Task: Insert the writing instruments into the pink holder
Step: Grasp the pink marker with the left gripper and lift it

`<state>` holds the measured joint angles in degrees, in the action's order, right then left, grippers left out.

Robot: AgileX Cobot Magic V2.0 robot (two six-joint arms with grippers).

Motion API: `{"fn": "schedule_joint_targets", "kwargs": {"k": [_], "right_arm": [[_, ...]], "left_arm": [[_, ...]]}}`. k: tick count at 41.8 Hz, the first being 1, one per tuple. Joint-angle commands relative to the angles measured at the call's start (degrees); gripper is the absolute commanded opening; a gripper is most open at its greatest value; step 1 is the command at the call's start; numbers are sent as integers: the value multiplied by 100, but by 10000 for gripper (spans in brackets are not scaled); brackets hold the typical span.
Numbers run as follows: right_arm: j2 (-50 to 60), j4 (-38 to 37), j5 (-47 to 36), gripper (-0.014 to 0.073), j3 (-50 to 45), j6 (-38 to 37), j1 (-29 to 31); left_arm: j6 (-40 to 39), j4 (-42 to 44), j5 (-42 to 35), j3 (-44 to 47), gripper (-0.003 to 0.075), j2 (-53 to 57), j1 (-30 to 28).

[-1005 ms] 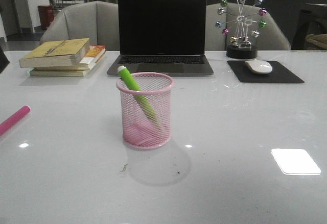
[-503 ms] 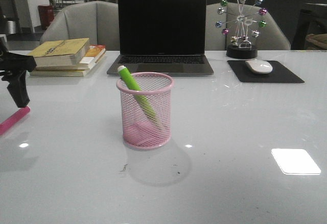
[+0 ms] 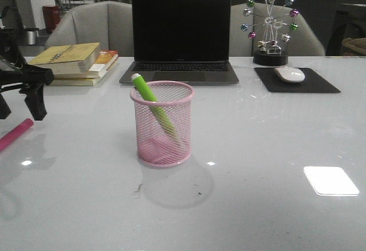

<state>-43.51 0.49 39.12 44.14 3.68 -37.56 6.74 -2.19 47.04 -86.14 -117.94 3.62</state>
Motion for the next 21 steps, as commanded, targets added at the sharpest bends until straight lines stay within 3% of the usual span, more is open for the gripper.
{"fn": "schedule_joint_targets", "kwargs": {"k": [1, 11, 21], "right_arm": [[32, -49, -397, 456, 156, 31, 3], [32, -49, -397, 456, 156, 31, 3], [32, -49, -397, 456, 156, 31, 3]], "left_arm": [[6, 37, -15, -190, 508, 207, -4], [6, 37, 168, -217, 500, 125, 6], [6, 37, 279, -217, 284, 125, 6]]}}
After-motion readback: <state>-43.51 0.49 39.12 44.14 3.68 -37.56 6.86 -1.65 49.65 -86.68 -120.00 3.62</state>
